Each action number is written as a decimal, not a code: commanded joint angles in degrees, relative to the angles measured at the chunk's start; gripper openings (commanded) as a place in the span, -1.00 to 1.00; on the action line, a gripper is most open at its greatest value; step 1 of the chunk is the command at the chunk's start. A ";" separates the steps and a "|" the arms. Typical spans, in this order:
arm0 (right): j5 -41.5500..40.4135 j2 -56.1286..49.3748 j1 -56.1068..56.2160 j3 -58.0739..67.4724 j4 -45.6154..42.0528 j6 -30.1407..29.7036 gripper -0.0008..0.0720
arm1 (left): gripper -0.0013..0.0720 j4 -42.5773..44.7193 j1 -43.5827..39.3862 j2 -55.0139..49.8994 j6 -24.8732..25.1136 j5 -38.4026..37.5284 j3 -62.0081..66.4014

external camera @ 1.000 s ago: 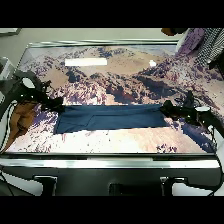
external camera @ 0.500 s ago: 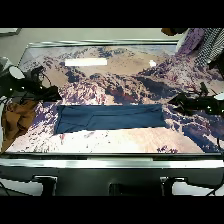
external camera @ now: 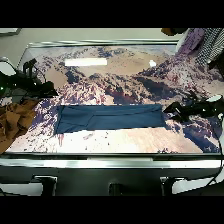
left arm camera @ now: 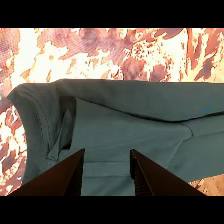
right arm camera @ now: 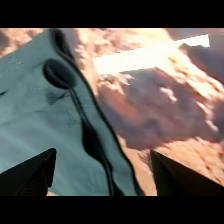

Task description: Fold the clothes and pants, and hang the long-sleeved shirts on hangers.

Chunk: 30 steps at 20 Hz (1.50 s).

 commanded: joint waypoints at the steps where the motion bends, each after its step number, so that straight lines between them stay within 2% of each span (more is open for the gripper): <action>1: 0.50 -3.63 -0.02 0.02 4.57 -2.84 0.82 | -0.03 0.04 -0.04 0.22 -0.07 0.24 0.07; 3: 0.59 -4.42 1.27 -0.02 5.88 -3.43 0.81 | -0.03 0.04 -0.04 0.22 -0.07 0.31 0.07; 6: 0.37 -4.81 6.38 -0.02 2.47 -1.97 0.75 | -0.03 0.02 -0.04 0.20 -0.07 0.42 0.07; 8: -0.33 -4.76 9.70 -0.02 -0.17 -0.35 0.10 | -0.05 -0.22 -0.13 0.20 -0.07 0.39 0.07; 9: -0.37 -4.55 10.67 0.00 -0.37 0.02 -0.51 | -0.11 -0.76 -0.28 0.17 -0.04 0.39 0.07; 10: -0.20 -3.98 11.02 0.00 -0.28 0.28 -0.81 | -0.12 -1.88 -0.68 0.09 -0.02 0.42 -0.02; 11: -0.15 -2.86 11.02 0.00 -0.39 1.22 -0.91 | -0.40 -2.71 -1.29 -0.17 -0.04 0.37 -0.04; 12: 0.00 -1.22 10.73 0.15 -0.96 3.13 -0.91 | -0.92 -3.61 -2.23 -0.46 0.00 0.42 -0.33; 16: 7.26 6.32 10.56 5.79 -9.86 11.74 -0.91 | -0.93 -11.17 -9.81 -2.71 -4.09 7.19 -5.90; 19: 11.85 12.02 10.56 11.13 -15.52 16.11 -0.91 | -0.93 -19.28 -19.17 -6.45 -4.63 14.97 -9.73; 23: 16.52 17.84 10.56 15.06 -17.68 18.58 -0.91 | -0.93 -28.00 -33.51 -12.98 -7.74 26.12 -9.64; 27: 19.04 23.23 10.56 15.34 -19.43 19.23 -0.91 | -0.93 -45.29 -44.09 -18.49 -7.67 38.40 -9.44; 30: 19.78 26.43 10.56 15.34 -20.41 19.78 -0.91 | -0.93 -51.56 -48.92 -22.95 -7.67 41.46 -5.62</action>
